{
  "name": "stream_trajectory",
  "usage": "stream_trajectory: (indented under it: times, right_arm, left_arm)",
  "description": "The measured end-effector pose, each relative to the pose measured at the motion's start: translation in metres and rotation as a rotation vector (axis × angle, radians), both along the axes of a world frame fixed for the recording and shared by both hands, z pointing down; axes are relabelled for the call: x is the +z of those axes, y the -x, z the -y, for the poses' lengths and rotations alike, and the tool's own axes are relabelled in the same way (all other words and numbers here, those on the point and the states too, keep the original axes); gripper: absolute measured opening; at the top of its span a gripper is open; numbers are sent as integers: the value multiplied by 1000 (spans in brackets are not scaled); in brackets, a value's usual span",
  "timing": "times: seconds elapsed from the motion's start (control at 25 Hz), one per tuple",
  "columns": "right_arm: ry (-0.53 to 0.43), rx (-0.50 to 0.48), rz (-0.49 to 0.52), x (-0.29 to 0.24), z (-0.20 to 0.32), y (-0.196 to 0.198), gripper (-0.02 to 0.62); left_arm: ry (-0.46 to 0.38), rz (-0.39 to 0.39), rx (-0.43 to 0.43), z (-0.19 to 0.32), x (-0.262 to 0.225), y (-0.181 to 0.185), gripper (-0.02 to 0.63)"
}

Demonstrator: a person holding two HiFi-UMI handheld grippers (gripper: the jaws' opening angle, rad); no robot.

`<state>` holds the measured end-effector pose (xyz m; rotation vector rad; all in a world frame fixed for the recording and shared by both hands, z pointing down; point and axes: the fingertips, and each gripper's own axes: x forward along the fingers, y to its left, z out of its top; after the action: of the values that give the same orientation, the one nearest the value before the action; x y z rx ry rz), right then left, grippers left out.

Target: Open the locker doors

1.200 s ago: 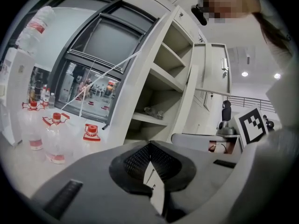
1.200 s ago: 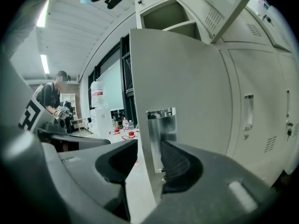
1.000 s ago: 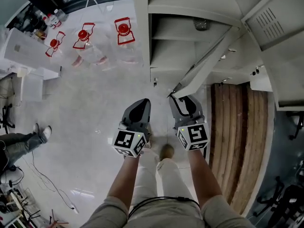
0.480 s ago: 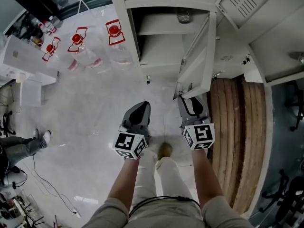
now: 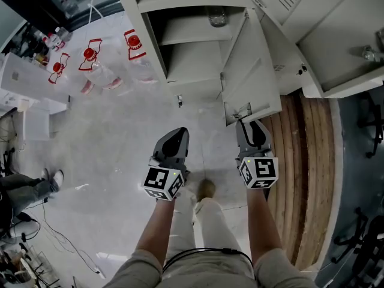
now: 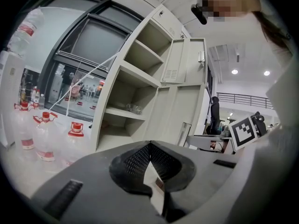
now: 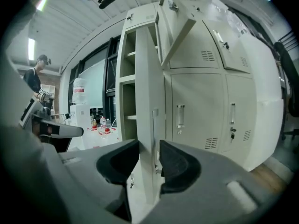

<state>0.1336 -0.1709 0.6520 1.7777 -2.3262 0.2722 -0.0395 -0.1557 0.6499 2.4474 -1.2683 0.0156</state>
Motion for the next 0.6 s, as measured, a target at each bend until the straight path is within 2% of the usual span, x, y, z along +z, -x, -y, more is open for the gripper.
stream_trajectory:
  times: [0.16, 0.6]
  right_arm:
    - [-6, 68, -1, 0, -1, -24, 98]
    - [-3, 186, -3, 1, 10, -84, 91]
  left_arm:
    - [-5, 5, 0, 3, -2, -4, -2]
    - [-4, 9, 20, 5, -4, -24, -2]
